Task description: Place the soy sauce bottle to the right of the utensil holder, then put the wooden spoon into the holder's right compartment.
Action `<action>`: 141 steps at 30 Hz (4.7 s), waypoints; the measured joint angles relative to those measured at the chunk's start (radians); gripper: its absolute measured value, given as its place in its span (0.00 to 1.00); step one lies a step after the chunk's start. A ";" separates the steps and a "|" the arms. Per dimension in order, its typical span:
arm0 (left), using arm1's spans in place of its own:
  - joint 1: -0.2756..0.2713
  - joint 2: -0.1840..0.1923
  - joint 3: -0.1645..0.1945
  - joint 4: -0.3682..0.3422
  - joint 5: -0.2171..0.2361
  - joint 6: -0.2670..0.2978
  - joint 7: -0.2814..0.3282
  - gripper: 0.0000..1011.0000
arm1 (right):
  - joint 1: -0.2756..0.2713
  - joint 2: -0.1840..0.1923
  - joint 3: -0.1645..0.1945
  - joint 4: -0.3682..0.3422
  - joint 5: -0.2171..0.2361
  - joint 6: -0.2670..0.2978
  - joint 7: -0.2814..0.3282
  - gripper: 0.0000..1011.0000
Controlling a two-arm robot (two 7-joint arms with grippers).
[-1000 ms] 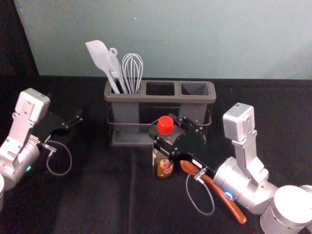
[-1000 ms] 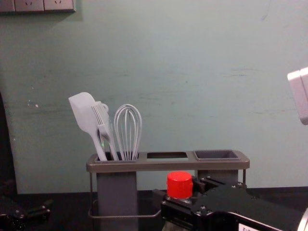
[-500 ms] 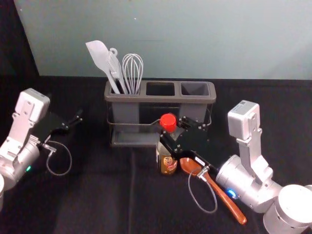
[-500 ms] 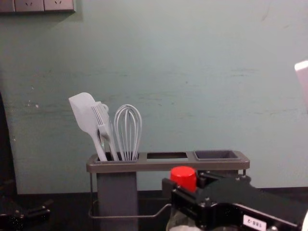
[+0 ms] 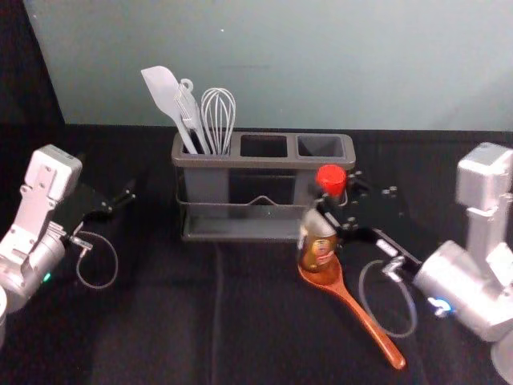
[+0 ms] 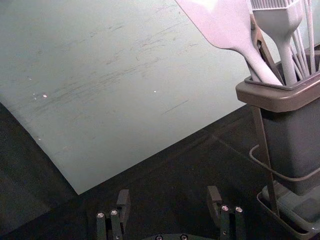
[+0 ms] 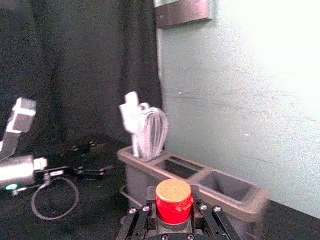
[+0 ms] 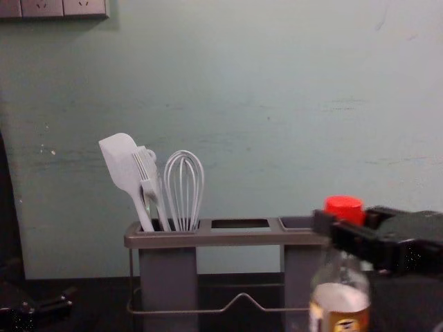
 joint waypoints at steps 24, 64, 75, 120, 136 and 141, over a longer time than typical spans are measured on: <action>0.000 0.000 0.000 0.000 0.000 0.000 0.000 0.99 | 0.079 -0.019 0.104 0.209 0.050 -0.055 -0.044 0.38; 0.000 0.000 0.000 0.000 0.000 0.000 0.000 0.99 | 0.175 -0.110 0.094 0.333 -0.001 -0.092 -0.044 0.65; 0.000 0.000 0.000 0.000 0.000 0.000 0.000 0.99 | 0.118 -0.082 0.129 0.210 0.036 -0.089 -0.033 0.95; 0.000 0.000 0.000 0.000 0.000 0.000 0.000 0.99 | -0.084 0.076 -0.028 0.042 -0.071 0.105 0.004 0.99; 0.000 0.000 0.000 0.000 0.000 0.000 0.000 0.99 | -0.075 0.083 -0.033 0.030 -0.074 0.168 -0.007 0.99; 0.000 0.000 0.000 0.000 0.000 0.000 0.000 0.99 | -0.056 0.099 -0.042 -0.018 -0.092 0.329 -0.045 0.99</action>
